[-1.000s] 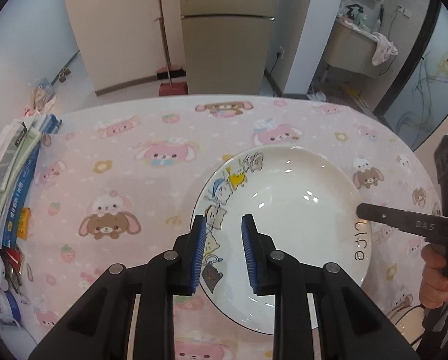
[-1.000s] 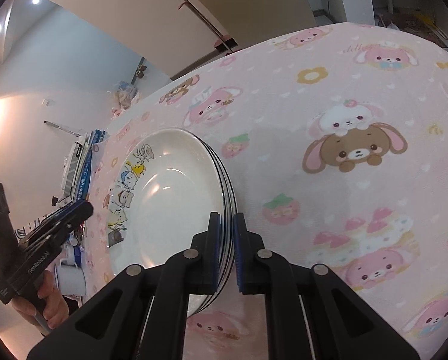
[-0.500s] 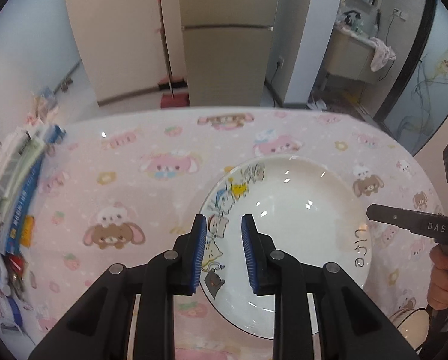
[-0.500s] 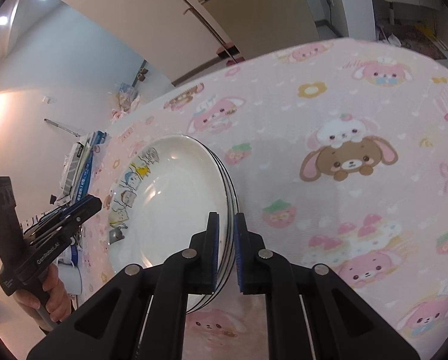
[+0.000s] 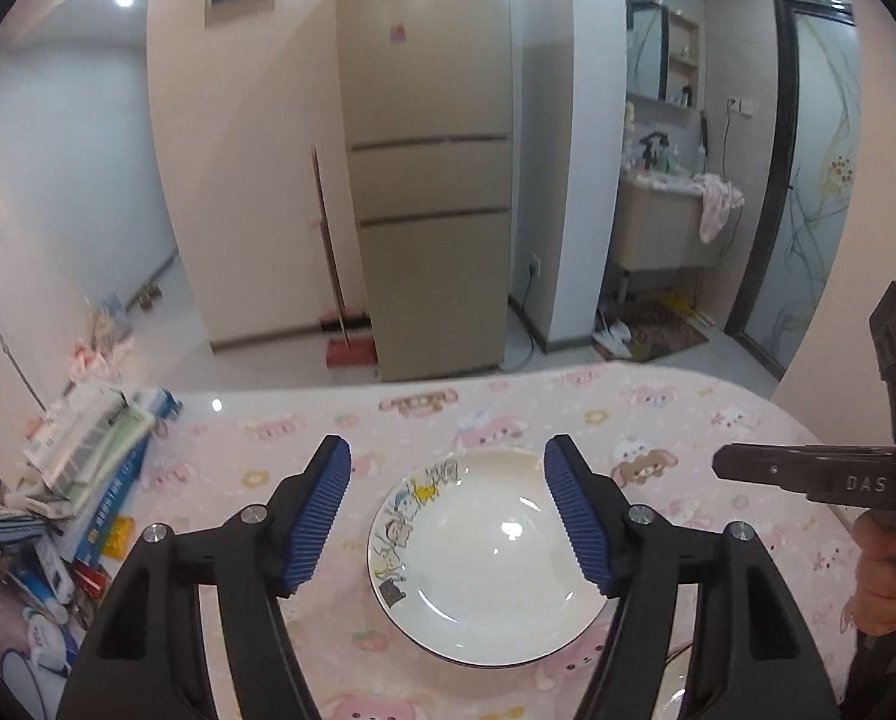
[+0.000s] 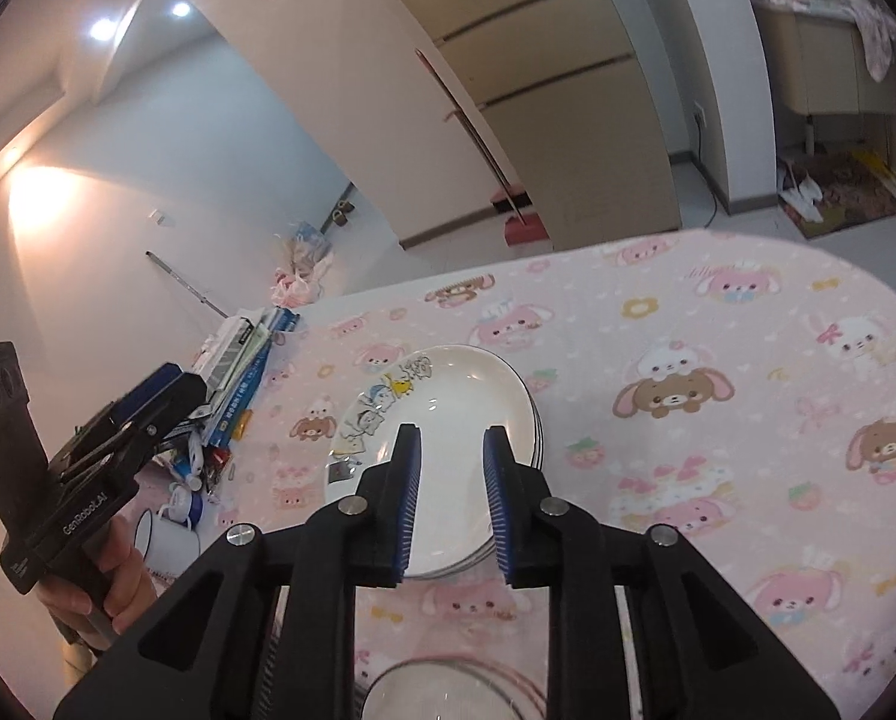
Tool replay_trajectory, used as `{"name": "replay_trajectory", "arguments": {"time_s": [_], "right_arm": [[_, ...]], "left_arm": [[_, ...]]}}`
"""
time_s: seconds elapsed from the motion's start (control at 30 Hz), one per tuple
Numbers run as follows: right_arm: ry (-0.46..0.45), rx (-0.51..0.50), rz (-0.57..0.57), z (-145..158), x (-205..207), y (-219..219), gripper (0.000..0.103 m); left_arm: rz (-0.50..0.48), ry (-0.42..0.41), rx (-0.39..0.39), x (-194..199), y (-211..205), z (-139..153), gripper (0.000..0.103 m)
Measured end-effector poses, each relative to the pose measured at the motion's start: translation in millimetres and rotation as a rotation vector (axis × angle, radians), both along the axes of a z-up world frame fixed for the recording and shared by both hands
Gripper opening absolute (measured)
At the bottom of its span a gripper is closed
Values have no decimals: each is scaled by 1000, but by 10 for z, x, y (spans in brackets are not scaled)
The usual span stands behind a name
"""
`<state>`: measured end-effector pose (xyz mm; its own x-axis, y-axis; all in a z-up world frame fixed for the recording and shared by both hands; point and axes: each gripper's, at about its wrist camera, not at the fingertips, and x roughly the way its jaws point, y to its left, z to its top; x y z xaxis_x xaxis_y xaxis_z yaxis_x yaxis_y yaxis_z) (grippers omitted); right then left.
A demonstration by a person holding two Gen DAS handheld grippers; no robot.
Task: Organize plates and bowls
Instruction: 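Open both grippers and lift them off the plate stack, then move both grippers to the rim of the stacked bowls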
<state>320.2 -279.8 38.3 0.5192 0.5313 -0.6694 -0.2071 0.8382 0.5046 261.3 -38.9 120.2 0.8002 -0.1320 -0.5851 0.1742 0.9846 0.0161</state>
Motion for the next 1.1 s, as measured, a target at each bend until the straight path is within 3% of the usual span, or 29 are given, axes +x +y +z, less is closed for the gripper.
{"name": "replay_trajectory", "arguments": {"time_s": [0.03,0.1,0.23,0.3,0.47,0.63,0.83,1.1], "right_arm": [[-20,1,8,89,-86,-23,23],[-61,2,29,246,-275,-52,36],[-154,-18,61,490,-724,-82,41],[-179,-15,74,553,-937,-100,43],[-234,-14,86,637,-1391,-168,55],[-294,-51,65,688,-1750,-238,66],[-315,-101,42,612,-2002,-275,73],[-259,-175,-49,254,-1954,-273,73]], "left_arm": [[-1,-27,-17,-118,-24,75,75],[-6,-80,-53,-334,-52,188,87],[-16,-181,-58,-759,-123,352,91],[-26,-230,-66,-977,-151,422,102],[-57,-396,-132,-1622,-148,515,103],[-66,-439,-221,-1984,-99,467,103],[-53,-451,-166,-2179,-77,313,103],[-50,-370,-120,-2041,-124,-94,103]]}}
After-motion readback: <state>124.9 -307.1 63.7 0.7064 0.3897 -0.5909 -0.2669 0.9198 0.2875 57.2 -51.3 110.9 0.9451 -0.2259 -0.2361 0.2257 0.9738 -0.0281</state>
